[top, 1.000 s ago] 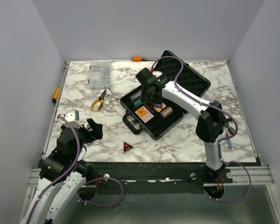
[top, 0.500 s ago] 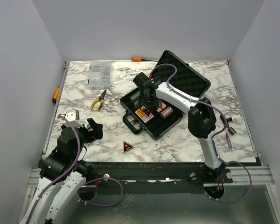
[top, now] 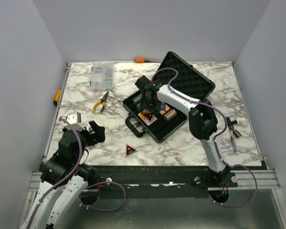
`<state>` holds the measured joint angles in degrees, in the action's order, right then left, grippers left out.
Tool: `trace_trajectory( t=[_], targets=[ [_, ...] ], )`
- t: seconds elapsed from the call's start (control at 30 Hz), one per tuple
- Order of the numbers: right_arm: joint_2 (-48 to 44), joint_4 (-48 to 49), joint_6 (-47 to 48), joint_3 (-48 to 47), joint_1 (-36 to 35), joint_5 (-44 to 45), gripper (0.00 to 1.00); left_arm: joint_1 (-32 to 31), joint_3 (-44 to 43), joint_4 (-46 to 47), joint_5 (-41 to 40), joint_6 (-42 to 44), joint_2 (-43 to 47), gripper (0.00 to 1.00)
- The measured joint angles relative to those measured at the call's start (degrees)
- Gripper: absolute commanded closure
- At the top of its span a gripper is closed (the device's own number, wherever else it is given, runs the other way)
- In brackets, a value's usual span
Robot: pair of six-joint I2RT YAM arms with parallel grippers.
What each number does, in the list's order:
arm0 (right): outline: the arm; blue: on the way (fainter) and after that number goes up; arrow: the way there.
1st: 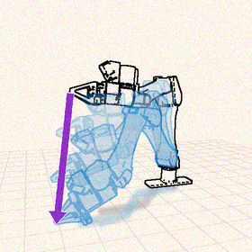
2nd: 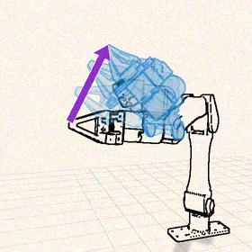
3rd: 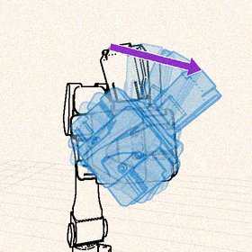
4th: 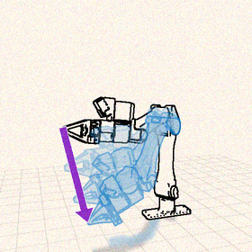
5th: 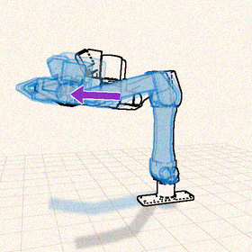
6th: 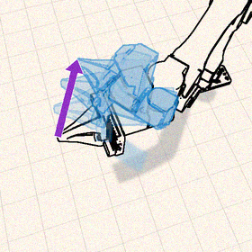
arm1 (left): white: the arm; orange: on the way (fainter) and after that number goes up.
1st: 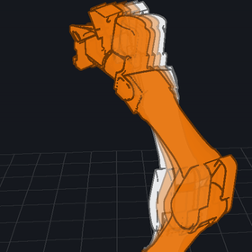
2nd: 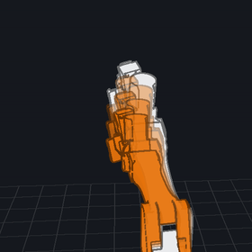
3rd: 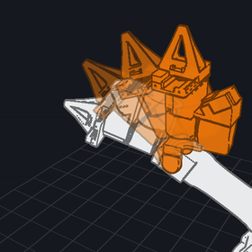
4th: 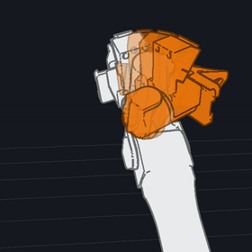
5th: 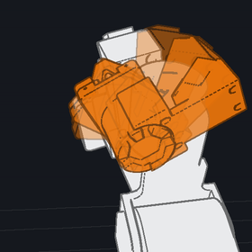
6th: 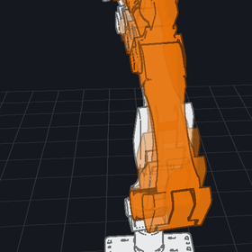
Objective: Pack up texas hold em set
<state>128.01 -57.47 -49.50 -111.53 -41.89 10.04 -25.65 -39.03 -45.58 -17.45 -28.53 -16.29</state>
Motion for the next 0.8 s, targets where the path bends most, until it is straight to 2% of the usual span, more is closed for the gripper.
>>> trace_trajectory(
  t=[0.3, 0.43, 0.8],
  targets=[
    [0.1, 0.9, 0.1, -0.1, 0.0, -1.4, 0.5, 0.0, 0.0, 0.0, 0.0, -0.1, 0.0, 0.02],
    [0.1, 0.9, 0.3, -0.1, 0.0, -2.2, 0.45, 0.0, 0.0, 0.0, 0.0, -0.1, 0.0, 0.02],
    [0.1, 2.2, 0.7, 0.1, 0.0, -4.4, 0.17, 0.0, 0.0, 0.0, 0.0, -0.1, 0.0, 0.01]
  ],
)
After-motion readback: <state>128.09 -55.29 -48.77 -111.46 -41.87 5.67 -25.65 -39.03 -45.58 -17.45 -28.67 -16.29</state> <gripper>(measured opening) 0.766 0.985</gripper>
